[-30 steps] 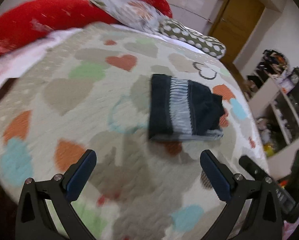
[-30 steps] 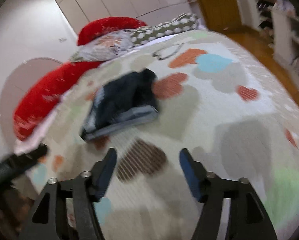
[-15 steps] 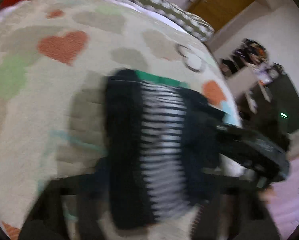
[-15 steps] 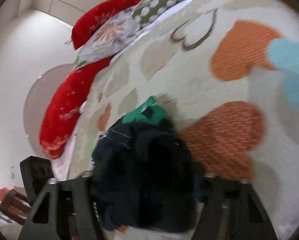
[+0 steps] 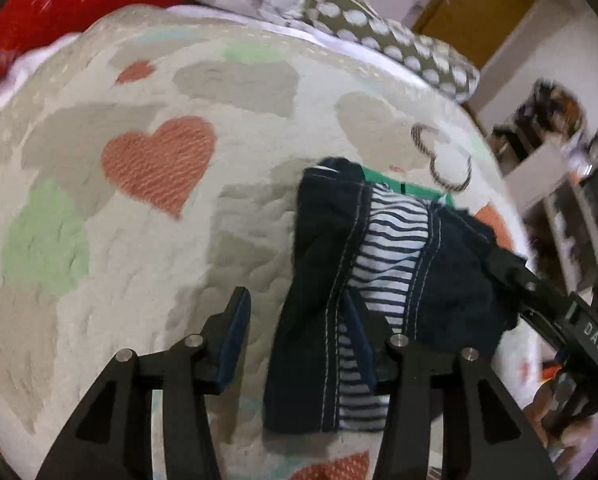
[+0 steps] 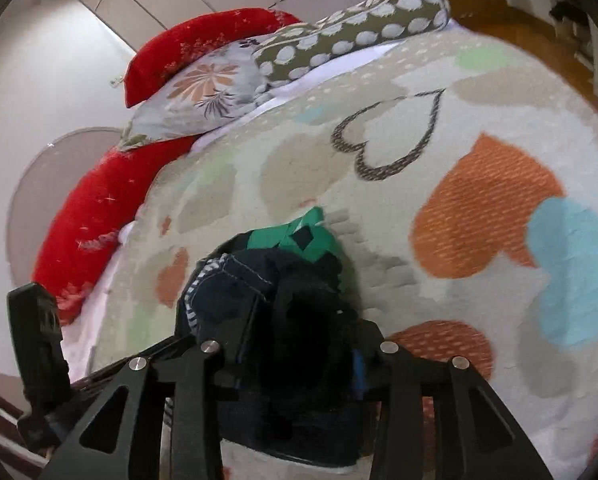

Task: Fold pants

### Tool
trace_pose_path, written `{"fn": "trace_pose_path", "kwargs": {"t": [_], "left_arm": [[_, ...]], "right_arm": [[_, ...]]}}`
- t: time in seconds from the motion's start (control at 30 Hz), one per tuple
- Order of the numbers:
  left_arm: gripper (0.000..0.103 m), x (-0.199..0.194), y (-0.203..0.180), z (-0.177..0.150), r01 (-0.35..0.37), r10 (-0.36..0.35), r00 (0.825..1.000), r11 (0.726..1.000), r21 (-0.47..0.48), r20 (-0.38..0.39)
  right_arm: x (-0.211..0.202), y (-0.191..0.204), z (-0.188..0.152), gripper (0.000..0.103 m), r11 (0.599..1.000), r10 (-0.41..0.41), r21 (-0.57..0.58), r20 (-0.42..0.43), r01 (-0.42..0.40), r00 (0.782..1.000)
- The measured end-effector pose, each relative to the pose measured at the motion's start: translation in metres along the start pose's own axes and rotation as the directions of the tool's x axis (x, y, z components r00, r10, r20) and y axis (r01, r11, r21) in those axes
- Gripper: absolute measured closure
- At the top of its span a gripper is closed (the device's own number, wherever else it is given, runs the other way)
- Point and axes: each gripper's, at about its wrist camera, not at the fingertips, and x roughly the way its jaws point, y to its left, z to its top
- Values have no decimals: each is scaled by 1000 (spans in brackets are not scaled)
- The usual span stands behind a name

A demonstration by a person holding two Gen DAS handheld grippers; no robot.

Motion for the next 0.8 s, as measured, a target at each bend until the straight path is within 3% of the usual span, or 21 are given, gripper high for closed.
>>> {"fn": "trace_pose_path", "kwargs": {"t": [0.13, 0.27, 0.37, 0.43, 0.47, 0.53, 0.6, 0.7, 0.8], "left_arm": [[56, -15, 10, -6, -26, 27, 999, 999, -22, 47], [56, -28, 20, -20, -36, 40, 998, 998, -58, 57], [54, -52, 22, -41, -61, 65, 993, 997, -54, 94], [38, -68, 19, -54, -100, 104, 987, 994, -39, 125], [36, -75, 19, -59, -110, 113, 984, 993, -30, 140], [28, -93, 11, -74, -142, 139, 971, 990, 4, 195], [27, -104, 3, -87, -170, 159, 958, 985, 27, 239], [27, -120, -14, -108, -206, 182, 939, 977, 50, 293], [26, -136, -29, -129, -223, 191, 923, 973, 59, 334]], "right_arm": [[-46, 13, -4, 60, 998, -7, -59, 159, 17, 987], [-41, 34, -9, 73, 993, 73, -97, 104, -63, 992], [-1, 33, -16, 73, 997, 12, -78, 17, -11, 1000], [21, 21, -16, 73, 999, -19, -36, -20, 18, 1000], [23, 15, -16, 73, 1000, -18, -18, -21, 18, 1000], [6, 11, -15, 72, 999, 34, 17, -10, -34, 999], [-22, 16, -19, 66, 999, 44, -11, 26, -43, 999], [-69, 18, -45, 54, 997, -31, -70, 108, 39, 994], [-98, 11, -76, 49, 993, -99, -51, 157, 109, 983]]}}
